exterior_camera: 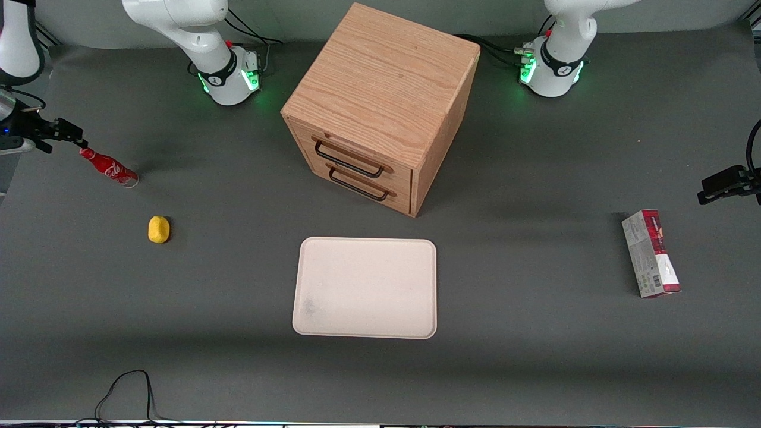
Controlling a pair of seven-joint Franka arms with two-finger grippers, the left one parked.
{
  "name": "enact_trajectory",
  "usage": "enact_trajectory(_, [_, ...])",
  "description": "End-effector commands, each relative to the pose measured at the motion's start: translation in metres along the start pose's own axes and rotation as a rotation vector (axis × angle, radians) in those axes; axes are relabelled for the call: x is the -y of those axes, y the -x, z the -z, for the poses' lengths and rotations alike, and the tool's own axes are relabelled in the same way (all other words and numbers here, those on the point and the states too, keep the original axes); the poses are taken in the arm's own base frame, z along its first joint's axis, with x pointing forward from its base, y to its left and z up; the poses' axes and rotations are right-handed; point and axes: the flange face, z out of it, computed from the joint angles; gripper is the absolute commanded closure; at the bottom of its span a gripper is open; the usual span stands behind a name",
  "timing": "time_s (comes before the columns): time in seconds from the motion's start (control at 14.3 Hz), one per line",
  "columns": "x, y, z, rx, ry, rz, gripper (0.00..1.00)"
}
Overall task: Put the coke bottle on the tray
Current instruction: 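Lower the open right gripper over the bottle's body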
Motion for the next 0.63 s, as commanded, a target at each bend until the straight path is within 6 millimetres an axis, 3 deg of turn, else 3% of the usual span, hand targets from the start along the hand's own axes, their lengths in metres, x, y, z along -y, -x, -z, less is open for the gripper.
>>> enact_trajectory(0.0, [-0.014, 0.012, -0.030, 0.008, 0.013, 0.052, 0.00])
enact_trajectory(0.28, [-0.019, 0.011, -0.059, 0.025, 0.042, 0.057, 0.00])
enact_trajectory(0.56, [-0.017, 0.011, -0.071, 0.045, 0.037, 0.044, 0.00])
